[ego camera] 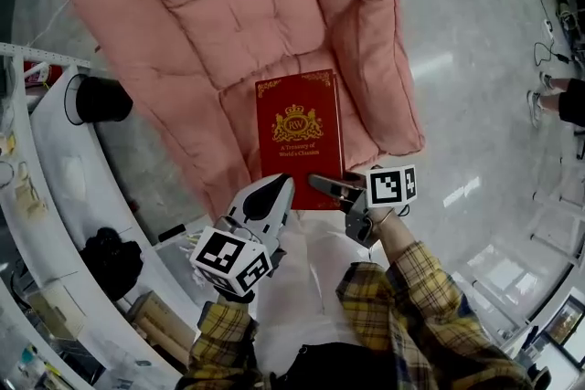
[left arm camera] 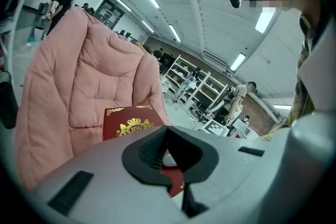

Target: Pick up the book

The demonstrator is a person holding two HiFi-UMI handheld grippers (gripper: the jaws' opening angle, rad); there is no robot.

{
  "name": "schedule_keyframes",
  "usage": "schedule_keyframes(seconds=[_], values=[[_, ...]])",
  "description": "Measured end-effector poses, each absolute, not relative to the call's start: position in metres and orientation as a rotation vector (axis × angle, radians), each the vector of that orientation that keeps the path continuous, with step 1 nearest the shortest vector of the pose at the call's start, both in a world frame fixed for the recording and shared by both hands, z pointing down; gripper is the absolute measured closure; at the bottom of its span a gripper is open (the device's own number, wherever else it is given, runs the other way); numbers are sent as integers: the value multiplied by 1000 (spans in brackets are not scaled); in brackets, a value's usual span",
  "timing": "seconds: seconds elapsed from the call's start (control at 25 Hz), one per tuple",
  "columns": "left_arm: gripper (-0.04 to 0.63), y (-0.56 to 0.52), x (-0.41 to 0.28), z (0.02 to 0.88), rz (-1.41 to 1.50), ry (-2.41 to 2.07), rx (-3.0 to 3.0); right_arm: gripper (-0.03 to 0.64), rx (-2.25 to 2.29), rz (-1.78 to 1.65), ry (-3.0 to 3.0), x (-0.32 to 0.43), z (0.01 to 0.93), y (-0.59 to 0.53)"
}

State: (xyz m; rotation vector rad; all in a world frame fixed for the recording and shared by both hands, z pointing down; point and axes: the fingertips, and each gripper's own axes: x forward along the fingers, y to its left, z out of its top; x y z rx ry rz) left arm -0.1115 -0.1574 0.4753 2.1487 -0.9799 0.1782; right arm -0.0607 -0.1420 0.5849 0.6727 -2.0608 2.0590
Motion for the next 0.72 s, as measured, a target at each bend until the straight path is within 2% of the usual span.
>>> schedule_keyframes(seconds=[0.72], values=[[591,-152,-135,343,91,-1061,2237,362,594,1741,-2340,-73,422,-146]])
